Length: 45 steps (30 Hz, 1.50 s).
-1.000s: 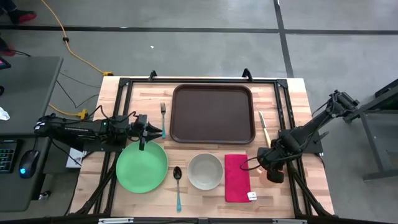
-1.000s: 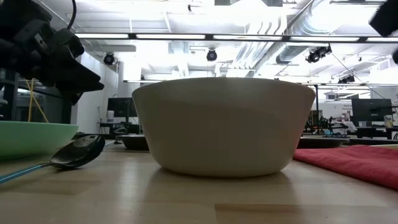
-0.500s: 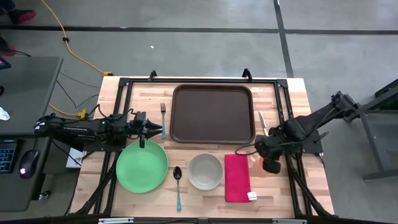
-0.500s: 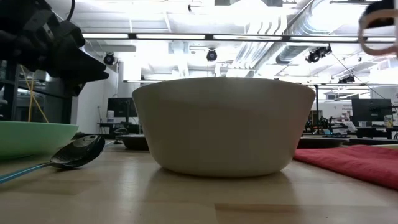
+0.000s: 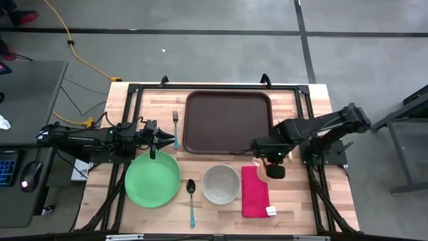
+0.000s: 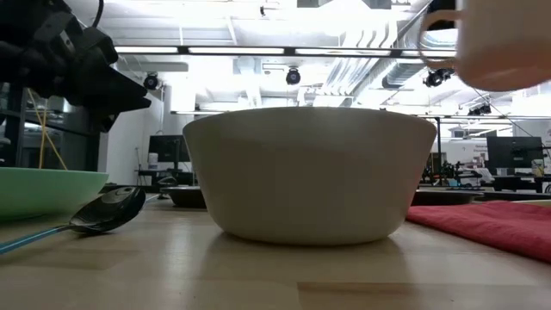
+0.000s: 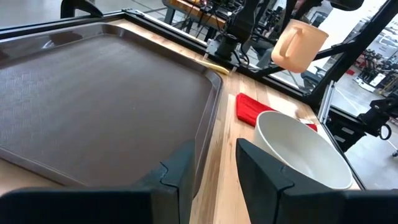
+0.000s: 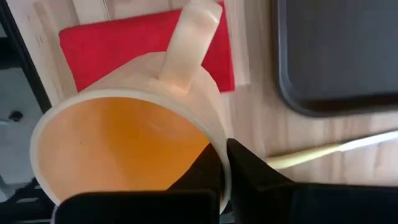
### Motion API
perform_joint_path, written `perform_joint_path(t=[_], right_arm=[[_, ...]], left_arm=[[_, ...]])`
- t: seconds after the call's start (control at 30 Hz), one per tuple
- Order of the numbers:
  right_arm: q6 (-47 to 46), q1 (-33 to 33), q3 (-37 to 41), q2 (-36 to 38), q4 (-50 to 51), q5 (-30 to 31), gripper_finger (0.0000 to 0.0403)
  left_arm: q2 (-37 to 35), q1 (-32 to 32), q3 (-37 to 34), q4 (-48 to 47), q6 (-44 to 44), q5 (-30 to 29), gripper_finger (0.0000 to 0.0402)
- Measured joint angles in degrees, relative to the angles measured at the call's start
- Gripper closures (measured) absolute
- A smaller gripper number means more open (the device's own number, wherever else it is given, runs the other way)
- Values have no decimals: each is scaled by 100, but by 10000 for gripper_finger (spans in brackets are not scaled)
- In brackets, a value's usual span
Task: Set up tray
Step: Put the orange mug on the brown tray
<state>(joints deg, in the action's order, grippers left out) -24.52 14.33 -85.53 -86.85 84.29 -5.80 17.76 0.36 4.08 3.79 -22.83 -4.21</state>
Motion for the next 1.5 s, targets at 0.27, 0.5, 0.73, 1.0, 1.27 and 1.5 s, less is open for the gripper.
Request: perform_joint_path(t=[0.27, 0.5, 0.73, 1.0, 1.27, 1.5], right_arm=[[951, -487, -1000, -665, 240, 326, 403], [1535, -844, -1588, -1055, 273, 661, 403], [2089, -1146, -1841, -1386, 129, 722, 403], [2507, -1365, -1978, -1569, -364, 722, 403], [2679, -1486, -2029, -1568, -657, 745, 403], [2764, -1485, -2026, -1567, -645, 876, 403]], left_arm=[[0, 0, 0, 0, 0, 2, 257], [-2, 2, 0, 255, -2, -10, 257], [-2, 2, 9, 821, 28, -129, 257], [298, 1, 409, 958, 62, -257, 257], [1678, 1, 1713, 527, 808, -348, 257], [3288, 2, 2881, 77, 1112, -341, 257]])
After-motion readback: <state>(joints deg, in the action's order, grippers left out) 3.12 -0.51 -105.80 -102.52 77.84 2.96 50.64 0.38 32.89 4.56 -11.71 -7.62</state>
